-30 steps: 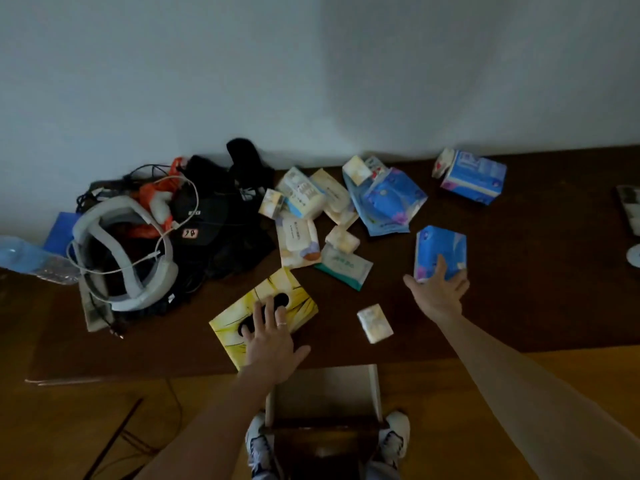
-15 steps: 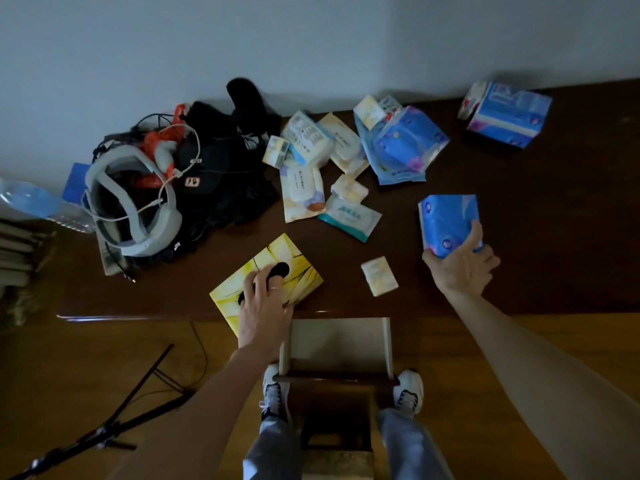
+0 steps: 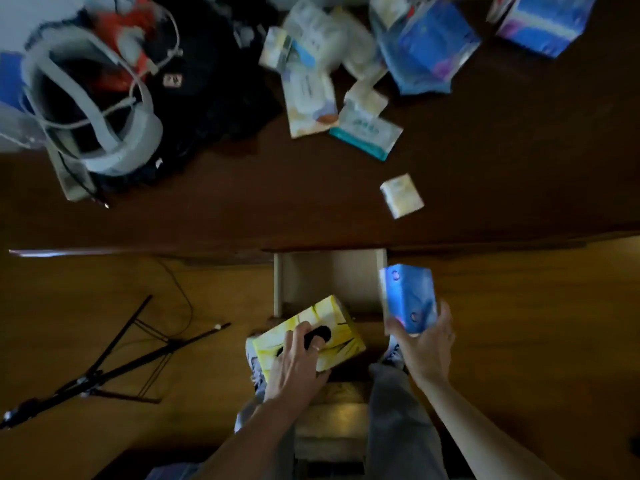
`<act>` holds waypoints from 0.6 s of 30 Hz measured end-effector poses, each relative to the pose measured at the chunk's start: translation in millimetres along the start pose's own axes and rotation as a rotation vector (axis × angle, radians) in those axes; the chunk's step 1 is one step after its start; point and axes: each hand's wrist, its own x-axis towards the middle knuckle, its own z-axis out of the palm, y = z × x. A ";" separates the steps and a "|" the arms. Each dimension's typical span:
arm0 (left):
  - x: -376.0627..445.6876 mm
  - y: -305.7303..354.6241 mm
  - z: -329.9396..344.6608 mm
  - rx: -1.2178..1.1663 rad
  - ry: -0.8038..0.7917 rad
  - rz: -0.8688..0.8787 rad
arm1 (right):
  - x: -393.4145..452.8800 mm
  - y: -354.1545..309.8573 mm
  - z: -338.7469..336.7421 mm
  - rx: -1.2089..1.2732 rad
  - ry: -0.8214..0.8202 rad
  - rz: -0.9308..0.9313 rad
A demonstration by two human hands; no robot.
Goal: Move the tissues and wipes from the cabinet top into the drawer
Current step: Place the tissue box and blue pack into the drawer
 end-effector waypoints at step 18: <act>219.6 -158.9 233.2 0.203 0.201 0.194 | 234.4 106.8 228.1 -0.679 -0.445 -0.464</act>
